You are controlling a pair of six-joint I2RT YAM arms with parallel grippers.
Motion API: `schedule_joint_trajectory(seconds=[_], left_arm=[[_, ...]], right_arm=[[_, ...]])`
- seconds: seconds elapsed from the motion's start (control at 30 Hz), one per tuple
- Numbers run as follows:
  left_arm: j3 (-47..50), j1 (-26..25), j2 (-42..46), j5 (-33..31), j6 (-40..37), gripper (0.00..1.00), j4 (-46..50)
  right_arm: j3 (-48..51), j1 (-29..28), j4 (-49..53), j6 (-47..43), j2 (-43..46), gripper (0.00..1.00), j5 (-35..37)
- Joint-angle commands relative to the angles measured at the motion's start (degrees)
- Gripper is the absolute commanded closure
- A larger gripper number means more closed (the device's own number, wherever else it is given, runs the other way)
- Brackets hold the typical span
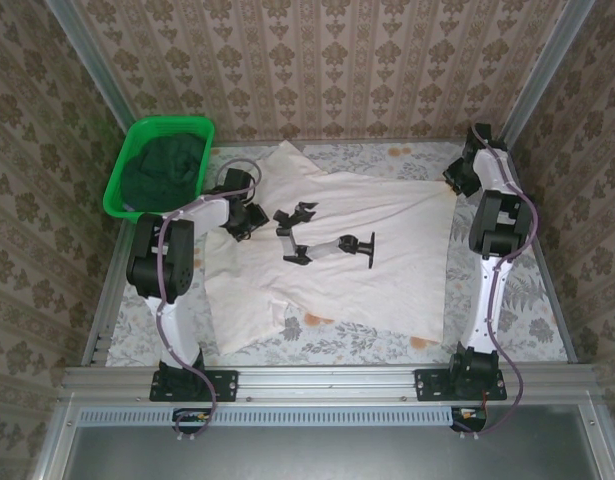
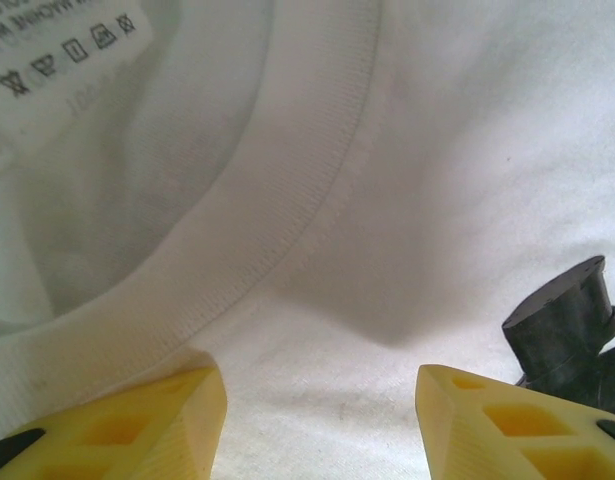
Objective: Fold and stack the t-shirts
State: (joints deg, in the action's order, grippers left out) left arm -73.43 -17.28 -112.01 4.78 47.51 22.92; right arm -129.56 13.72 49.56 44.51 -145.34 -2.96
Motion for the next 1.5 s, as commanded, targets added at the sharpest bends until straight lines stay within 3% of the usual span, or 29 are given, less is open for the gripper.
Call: schedule_joint_trajectory(seconds=[0.0,0.23,0.37,0.5,0.7,0.77,0.97,1.17,1.2,1.27,1.37,1.47], left_arm=[[-0.3,-0.6,-2.0,2.3,3.2,0.44,4.0],[-4.0,-1.6,-4.2,4.6,8.2,0.41,2.2],[-7.3,-2.7,-6.5,4.6,12.7,0.39,1.0],[-11.2,-3.5,-6.5,2.9,14.1,0.29,1.5],[-20.9,-3.5,-4.2,-0.7,6.7,0.05,9.6],[-21.8,-3.5,-2.3,-1.6,4.5,0.01,11.5],[-16.7,-3.6,6.0,-2.1,-2.0,0.00,15.7],[-7.2,-4.5,16.3,-2.0,-10.8,0.02,19.2],[-5.8,-4.8,17.9,-1.9,-11.8,0.04,20.5],[-2.4,-4.8,21.1,-0.9,-13.0,0.07,23.0],[5.0,-4.9,27.1,0.9,-14.3,0.12,25.4],[12.1,-4.6,32.5,2.2,-14.9,0.20,29.2]], right_arm=[[-9.6,1.1,5.5,1.2,-6.8,0.88,0.3],[-32.2,2.8,10.6,1.9,-19.0,0.88,-1.7],[-38.0,3.6,11.2,0.1,-21.0,0.86,1.3],[-41.5,4.2,14.6,-2.8,-19.2,0.69,1.5],[-48.7,2.5,29.2,-9.3,-13.8,0.44,9.2],[-52.7,2.1,33.3,-10.1,-13.1,0.39,9.2],[-52.8,2.5,38.9,-13.7,-5.9,0.29,6.2],[-32.2,6.6,36.6,-16.4,10.5,0.27,-2.1],[-27.3,7.9,35.5,-16.5,14.0,0.21,-4.6],[-18.1,9.6,34.3,-16.6,20.9,0.20,-4.6],[3.7,10.2,27.0,-16.6,34.9,0.20,-6.6],[25.9,6.7,20.1,-16.9,47.8,0.21,-5.8]])
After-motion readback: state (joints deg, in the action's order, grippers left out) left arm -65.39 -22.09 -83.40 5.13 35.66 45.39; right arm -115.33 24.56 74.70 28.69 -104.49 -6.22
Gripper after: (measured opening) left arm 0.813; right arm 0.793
